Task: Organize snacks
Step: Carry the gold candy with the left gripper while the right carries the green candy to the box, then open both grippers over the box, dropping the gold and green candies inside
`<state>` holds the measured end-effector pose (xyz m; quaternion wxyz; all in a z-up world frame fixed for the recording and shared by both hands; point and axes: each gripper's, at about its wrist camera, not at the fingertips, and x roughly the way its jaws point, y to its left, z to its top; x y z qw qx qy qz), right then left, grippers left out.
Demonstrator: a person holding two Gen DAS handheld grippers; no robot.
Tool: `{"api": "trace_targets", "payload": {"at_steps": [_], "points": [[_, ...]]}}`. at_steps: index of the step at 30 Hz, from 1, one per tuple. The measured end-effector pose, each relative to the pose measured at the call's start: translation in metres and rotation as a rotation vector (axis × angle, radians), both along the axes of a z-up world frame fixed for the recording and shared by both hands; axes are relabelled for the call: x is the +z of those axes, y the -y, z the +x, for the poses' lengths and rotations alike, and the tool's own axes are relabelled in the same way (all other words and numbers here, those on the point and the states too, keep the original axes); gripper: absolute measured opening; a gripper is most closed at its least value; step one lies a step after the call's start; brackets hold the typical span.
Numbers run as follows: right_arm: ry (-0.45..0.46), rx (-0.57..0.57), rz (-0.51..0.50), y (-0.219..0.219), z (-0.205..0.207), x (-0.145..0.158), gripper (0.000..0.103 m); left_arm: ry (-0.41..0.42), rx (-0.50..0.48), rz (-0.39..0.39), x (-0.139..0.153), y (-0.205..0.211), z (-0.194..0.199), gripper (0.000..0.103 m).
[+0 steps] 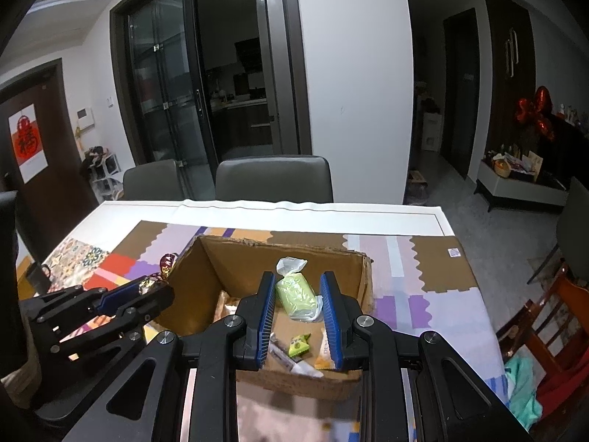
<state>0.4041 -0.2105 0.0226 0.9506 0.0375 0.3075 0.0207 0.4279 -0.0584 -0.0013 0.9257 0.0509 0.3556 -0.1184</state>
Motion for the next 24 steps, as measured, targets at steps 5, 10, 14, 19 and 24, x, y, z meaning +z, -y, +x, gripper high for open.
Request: {"api": "trace_targets", "payload": {"at_steps": [5, 10, 14, 19, 24], "points": [[-0.01, 0.006, 0.006, 0.0, 0.012, -0.006, 0.026, -0.007, 0.004, 0.006, -0.005, 0.002, 0.013, 0.019], [-0.026, 0.013, 0.009, -0.002, 0.025, -0.012, 0.026, -0.019, 0.007, 0.009, -0.011, 0.002, 0.023, 0.019], [-0.05, 0.023, 0.006, -0.003, 0.034, -0.019, 0.026, -0.03, 0.009, 0.009, -0.017, 0.003, 0.028, 0.019], [-0.072, 0.032, 0.002, -0.003, 0.043, -0.026, 0.027, -0.043, 0.008, 0.014, -0.023, 0.005, 0.03, 0.02], [-0.066, 0.026, -0.002, -0.002, 0.044, -0.028, 0.028, -0.045, 0.024, 0.016, -0.023, 0.006, 0.03, 0.03]]}}
